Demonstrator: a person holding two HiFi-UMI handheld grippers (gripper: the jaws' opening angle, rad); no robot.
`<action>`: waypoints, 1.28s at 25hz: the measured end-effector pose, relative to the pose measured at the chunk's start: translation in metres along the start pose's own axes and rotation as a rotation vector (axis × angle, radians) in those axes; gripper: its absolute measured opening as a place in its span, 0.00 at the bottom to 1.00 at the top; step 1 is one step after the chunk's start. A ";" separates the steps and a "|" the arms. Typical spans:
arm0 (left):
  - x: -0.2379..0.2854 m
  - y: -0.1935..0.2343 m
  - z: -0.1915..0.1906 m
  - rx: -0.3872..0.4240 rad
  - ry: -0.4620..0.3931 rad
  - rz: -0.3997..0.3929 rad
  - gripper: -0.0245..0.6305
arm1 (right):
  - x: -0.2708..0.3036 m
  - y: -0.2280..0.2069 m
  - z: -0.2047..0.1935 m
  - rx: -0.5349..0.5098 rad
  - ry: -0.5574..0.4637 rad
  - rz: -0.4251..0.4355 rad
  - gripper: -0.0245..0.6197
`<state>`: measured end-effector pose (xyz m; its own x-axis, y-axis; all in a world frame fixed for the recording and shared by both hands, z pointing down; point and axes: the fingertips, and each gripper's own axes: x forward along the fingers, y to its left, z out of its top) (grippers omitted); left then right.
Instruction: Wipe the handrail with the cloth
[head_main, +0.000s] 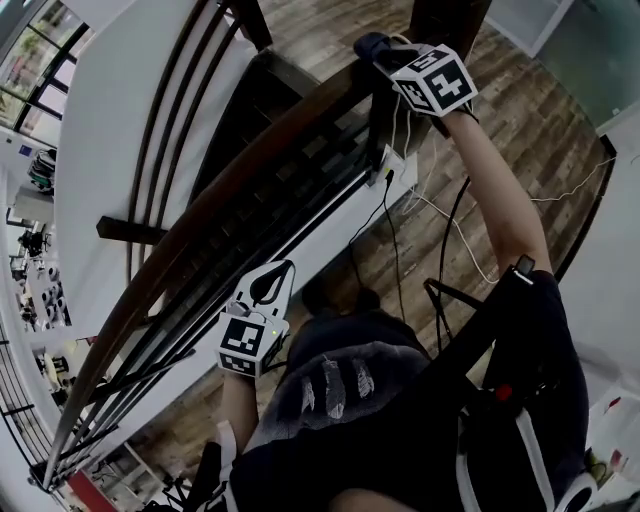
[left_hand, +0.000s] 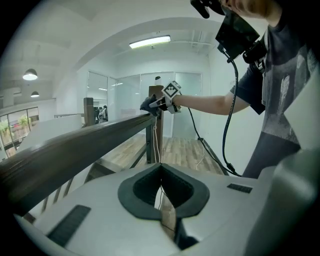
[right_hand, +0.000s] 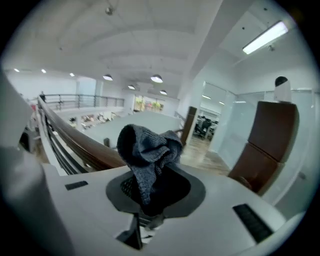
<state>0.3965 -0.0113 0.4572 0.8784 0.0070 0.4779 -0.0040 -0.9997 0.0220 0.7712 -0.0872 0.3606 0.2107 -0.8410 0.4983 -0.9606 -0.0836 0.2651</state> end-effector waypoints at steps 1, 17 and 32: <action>-0.002 0.000 0.001 -0.001 -0.007 0.006 0.05 | -0.015 0.028 0.016 -0.002 -0.073 0.081 0.12; -0.104 0.005 0.068 -0.059 -0.285 0.224 0.05 | -0.162 0.319 0.052 0.387 -0.494 0.969 0.12; -0.298 0.031 -0.072 -0.181 -0.356 0.265 0.05 | -0.209 0.565 0.057 0.502 -0.276 1.109 0.12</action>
<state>0.1001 -0.0431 0.3791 0.9448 -0.2873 0.1576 -0.3056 -0.9460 0.1078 0.1738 0.0110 0.3593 -0.7435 -0.6672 0.0456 -0.5716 0.5986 -0.5612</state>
